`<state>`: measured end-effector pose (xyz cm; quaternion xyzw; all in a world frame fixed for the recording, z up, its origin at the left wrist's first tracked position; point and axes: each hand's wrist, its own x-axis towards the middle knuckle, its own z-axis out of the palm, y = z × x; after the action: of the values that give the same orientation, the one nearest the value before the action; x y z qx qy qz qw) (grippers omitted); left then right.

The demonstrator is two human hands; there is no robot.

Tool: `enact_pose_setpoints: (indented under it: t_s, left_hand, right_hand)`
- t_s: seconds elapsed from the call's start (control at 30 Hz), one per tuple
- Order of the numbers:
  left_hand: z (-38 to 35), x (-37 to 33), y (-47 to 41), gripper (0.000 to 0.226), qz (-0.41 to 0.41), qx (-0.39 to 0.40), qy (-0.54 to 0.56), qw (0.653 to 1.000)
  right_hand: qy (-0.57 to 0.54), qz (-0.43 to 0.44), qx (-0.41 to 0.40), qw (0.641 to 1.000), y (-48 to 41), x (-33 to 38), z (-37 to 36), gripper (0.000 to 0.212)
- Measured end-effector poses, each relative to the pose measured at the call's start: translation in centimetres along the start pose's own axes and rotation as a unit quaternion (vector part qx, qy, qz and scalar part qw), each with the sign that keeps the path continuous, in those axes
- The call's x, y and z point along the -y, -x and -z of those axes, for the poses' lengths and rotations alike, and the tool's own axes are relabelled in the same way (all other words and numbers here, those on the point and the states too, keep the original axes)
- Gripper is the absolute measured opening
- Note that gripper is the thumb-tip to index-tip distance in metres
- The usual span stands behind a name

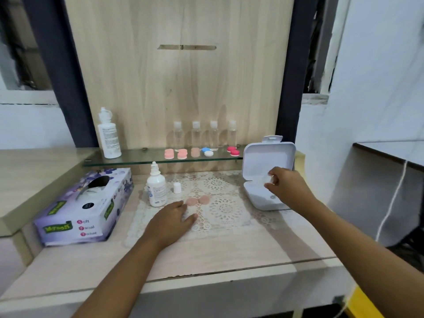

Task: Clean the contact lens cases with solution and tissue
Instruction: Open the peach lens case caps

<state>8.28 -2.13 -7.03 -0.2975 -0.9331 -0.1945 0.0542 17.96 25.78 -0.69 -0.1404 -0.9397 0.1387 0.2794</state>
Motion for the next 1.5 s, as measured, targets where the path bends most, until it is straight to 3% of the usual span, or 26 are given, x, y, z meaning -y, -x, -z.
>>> enact_pose_setpoints:
  t_s: [0.13, 0.2, 0.27, 0.37, 0.5, 0.7, 0.77, 0.9, 1.03, 1.1, 1.27, 1.5]
  left_hand:
    - [0.0, 0.0, 0.0, 0.058, -0.005, -0.006, -0.001, 1.000]
    - [-0.1, 0.2, -0.1, 0.058, -0.004, -0.006, 0.001, 1.000]
    - [-0.2, 0.3, -0.1, 0.058, -0.002, -0.004, 0.001, 1.000]
    - [-0.2, 0.4, -0.2, 0.059, -0.001, -0.002, 0.000, 1.000]
    - [-0.3, 0.4, -0.3, 0.059, -0.003, -0.003, -0.004, 1.000]
    - [-0.3, 0.4, -0.3, 0.059, -0.005, -0.005, -0.002, 1.000]
    - [-0.4, 0.4, -0.4, 0.059, -0.004, -0.005, -0.002, 1.000]
    - [-0.3, 0.5, -0.3, 0.059, -0.004, -0.004, 0.002, 1.000]
    - [-0.3, 0.4, -0.3, 0.058, -0.002, -0.002, 0.005, 1.000]
    - [-0.2, 0.4, -0.2, 0.059, -0.001, -0.002, 0.007, 1.000]
    - [-0.1, 0.3, -0.2, 0.059, -0.012, -0.013, 0.007, 1.000]
    - [-0.3, 0.4, -0.3, 0.051, -0.025, -0.038, 0.027, 0.999]
  right_hand:
    - [0.160, 0.054, 0.058, 0.984, -0.4, -1.4, 0.3, 0.026]
    - [0.259, 0.114, 0.088, 0.955, -0.7, -1.7, 0.4, 0.024]
    - [0.337, 0.202, 0.081, 0.916, -1.2, -2.0, 0.0, 0.036]
    - [0.382, 0.282, 0.042, 0.879, -1.2, -1.7, 0.3, 0.037]
    - [0.409, 0.342, 0.052, 0.845, -1.3, -1.1, 0.7, 0.037]
    - [0.369, 0.333, 0.006, 0.867, -1.6, -1.2, 0.1, 0.046]
    - [0.342, 0.295, -0.006, 0.892, -1.5, -1.3, -0.6, 0.048]
    - [0.120, 0.191, -0.058, 0.973, -1.3, 0.0, -2.6, 0.031]
    - [-0.085, 0.136, -0.057, 0.985, 0.3, 3.6, -4.1, 0.031]
    - [-0.139, 0.104, -0.002, 0.985, 1.0, 5.5, -4.9, 0.032]
    - [-0.134, 0.075, 0.101, 0.983, 2.3, 8.1, -7.8, 0.028]
    - [-0.101, 0.081, 0.129, 0.983, 2.5, 8.0, -9.8, 0.028]
